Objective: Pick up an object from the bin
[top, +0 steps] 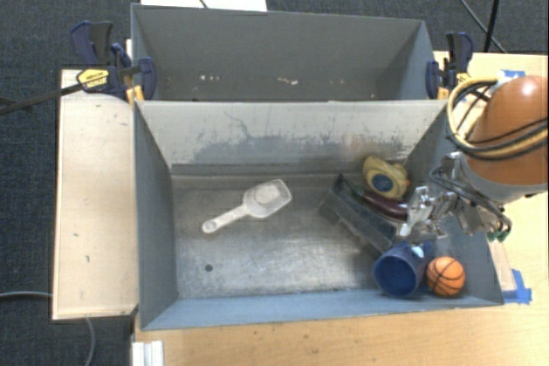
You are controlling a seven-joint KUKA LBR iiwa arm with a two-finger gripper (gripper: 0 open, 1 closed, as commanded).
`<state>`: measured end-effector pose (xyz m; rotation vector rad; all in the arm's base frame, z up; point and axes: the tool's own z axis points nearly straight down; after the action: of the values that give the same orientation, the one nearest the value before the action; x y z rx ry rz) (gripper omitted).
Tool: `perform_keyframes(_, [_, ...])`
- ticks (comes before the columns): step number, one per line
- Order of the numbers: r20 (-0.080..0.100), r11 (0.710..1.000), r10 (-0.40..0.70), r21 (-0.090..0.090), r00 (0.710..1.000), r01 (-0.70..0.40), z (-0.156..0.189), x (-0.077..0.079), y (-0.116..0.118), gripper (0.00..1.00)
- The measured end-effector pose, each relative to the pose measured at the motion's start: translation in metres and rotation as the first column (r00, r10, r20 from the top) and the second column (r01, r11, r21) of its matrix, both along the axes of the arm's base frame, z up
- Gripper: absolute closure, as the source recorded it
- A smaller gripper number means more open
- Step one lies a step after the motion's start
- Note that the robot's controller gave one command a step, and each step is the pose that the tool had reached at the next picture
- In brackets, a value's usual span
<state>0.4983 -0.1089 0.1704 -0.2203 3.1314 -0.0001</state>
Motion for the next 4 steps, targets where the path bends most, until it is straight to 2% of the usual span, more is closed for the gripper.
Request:
perform_keyframes(1, [0.006,1.0,0.003,-0.002,1.0,-0.003,0.002,0.002,0.0,0.0])
perform_keyframes(2, [0.005,1.0,0.003,-0.002,1.0,-0.003,0.001,0.001,0.0,0.0])
perform_keyframes(3, [0.014,0.999,-0.047,-0.002,0.999,0.047,-0.038,-0.003,0.009,1.0])
perform_keyframes(4, [0.009,0.999,-0.044,-0.001,0.999,0.044,-0.039,-0.004,0.01,0.0])
